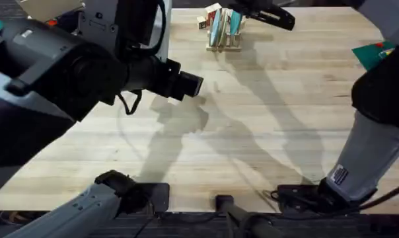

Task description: Pick up the plates from the table one by one and place each into a slot on the dish rack.

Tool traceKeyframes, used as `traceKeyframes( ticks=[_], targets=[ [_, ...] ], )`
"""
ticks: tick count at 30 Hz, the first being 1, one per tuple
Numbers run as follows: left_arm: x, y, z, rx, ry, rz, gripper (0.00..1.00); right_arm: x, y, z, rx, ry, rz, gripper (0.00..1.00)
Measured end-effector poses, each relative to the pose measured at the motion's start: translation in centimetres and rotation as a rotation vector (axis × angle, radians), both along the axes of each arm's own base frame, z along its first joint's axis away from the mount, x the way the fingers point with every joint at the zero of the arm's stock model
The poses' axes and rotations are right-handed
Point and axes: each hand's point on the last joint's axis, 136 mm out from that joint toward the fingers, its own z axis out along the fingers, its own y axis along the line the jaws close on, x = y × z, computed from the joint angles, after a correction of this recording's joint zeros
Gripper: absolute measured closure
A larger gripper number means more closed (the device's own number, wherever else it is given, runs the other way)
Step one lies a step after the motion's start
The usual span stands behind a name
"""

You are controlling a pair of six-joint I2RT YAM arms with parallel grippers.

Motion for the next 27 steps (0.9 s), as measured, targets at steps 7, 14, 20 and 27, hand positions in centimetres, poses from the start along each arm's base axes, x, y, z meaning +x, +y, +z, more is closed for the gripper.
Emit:
traceKeyframes(
  ticks=[7, 14, 20, 27],
  targets=[
    [0.0, 0.0, 0.0, 0.000, 0.000, 0.000, 0.007, 0.0, 0.1, -0.1, -0.003, -0.001, 0.001, 0.970],
    [0.0, 0.0, 0.0, 0.000, 0.000, 0.000, 0.007, 0.1, 0.8, -1.6, -0.013, 0.021, 0.012, 0.970],
    [0.0, 0.0, 0.0, 0.000, 0.000, 0.000, 0.007, 0.3, 1.2, -3.6, -0.029, 0.054, 0.017, 0.970],
    [0.0, 0.0, 0.0, 0.000, 0.000, 0.000, 0.007, 0.3, 1.2, -3.6, -0.028, 0.052, 0.017, 0.970]
  ],
)
